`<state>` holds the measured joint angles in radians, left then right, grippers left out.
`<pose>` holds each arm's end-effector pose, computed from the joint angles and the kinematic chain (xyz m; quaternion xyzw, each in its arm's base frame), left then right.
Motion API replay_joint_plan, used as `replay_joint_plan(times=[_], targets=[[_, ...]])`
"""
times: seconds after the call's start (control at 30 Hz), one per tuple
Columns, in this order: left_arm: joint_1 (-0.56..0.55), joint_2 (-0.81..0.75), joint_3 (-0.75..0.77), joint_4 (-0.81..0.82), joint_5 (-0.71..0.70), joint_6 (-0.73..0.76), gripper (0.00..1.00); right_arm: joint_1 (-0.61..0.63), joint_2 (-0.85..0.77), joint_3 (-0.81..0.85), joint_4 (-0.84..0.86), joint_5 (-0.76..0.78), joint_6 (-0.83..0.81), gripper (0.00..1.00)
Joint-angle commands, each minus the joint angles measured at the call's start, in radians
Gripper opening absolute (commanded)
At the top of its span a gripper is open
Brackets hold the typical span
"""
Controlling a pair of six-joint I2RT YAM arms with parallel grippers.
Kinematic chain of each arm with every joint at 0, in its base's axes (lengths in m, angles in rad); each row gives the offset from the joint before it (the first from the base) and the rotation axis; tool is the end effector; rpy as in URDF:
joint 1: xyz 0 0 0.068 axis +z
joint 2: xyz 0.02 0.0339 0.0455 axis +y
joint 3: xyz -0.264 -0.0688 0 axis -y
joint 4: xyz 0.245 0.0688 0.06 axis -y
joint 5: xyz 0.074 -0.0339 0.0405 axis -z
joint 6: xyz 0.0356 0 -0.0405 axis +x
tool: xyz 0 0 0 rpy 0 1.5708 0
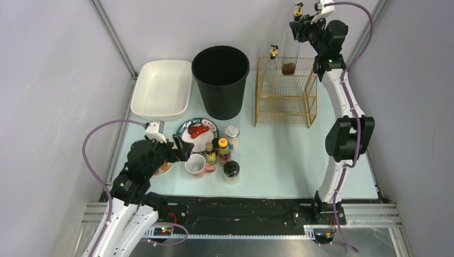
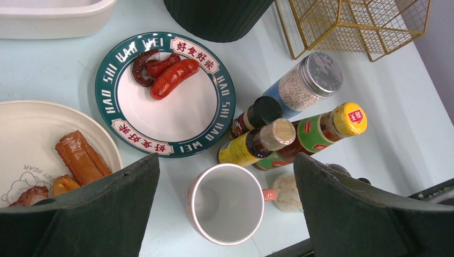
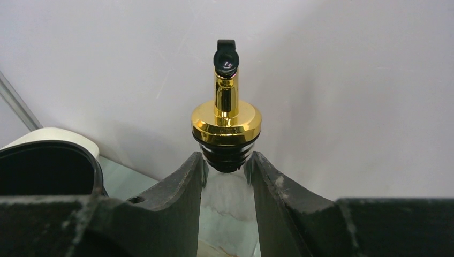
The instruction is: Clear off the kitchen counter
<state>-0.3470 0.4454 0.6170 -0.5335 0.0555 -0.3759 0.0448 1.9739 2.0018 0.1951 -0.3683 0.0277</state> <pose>0.1078 -0.0411 0.2894 0.0039 0.8226 -0.2222 0.5233 0.4703 0.0339 0.4469 -0.1483 0.6122 0.1420 0.7635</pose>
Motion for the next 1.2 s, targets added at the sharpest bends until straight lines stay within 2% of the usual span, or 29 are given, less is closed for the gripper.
replay_joint_plan(times=[0.0,0.6,1.17], targets=[[-0.005,0.005,0.0,0.021,-0.008,-0.001,0.98,0.004,-0.023,0.03,0.124,-0.009,0.011,0.0],[-0.005,0.022,0.001,0.021,0.003,-0.001,0.98,0.028,-0.14,-0.407,0.307,0.015,0.039,0.0],[-0.004,0.015,0.0,0.021,0.001,-0.001,0.98,0.038,-0.196,-0.454,0.237,0.026,-0.023,0.0]])
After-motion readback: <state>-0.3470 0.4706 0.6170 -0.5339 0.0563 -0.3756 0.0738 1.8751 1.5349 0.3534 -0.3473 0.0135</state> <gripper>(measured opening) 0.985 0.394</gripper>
